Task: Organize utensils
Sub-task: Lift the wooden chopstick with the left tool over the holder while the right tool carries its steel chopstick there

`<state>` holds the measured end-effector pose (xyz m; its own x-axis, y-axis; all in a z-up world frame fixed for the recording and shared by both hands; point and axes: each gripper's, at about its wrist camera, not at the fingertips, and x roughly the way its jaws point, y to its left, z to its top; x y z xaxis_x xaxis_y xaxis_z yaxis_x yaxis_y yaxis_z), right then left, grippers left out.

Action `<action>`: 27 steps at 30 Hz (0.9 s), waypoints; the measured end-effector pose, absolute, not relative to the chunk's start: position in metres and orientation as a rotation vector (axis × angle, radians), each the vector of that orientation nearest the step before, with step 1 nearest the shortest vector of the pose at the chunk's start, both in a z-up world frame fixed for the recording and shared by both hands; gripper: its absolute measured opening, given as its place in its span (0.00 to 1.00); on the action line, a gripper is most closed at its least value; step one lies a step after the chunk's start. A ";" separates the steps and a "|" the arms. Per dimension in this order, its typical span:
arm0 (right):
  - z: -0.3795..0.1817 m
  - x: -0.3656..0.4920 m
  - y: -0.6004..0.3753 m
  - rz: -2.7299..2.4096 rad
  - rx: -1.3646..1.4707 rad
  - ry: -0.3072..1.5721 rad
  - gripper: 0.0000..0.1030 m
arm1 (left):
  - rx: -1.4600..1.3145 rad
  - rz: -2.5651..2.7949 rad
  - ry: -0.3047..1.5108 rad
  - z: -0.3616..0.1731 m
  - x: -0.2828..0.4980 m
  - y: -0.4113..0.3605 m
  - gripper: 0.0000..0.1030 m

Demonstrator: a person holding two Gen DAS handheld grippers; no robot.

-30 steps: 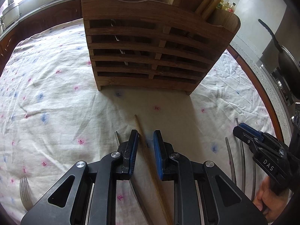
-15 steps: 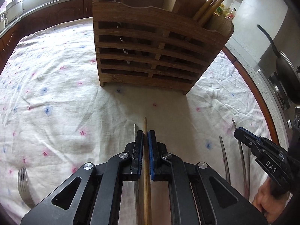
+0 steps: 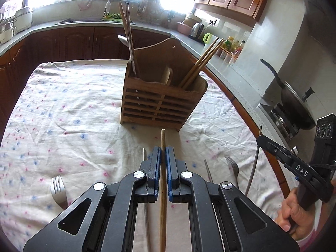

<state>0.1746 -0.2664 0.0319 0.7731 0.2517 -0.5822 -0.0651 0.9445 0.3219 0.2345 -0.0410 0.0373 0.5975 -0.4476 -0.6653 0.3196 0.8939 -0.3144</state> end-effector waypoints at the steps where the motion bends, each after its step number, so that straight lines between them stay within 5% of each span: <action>1: 0.038 0.171 -0.266 0.178 0.294 0.654 0.04 | -0.177 -0.450 0.802 0.043 0.231 -0.038 0.04; 27: 0.113 0.180 -0.270 0.201 0.287 0.437 0.04 | -0.233 -0.431 0.575 0.116 0.228 -0.017 0.04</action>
<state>0.1797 -0.2704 0.1127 0.8871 0.2517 -0.3869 -0.1294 0.9402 0.3150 0.2279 -0.0165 0.1156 0.7542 -0.4546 -0.4739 0.3271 0.8858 -0.3293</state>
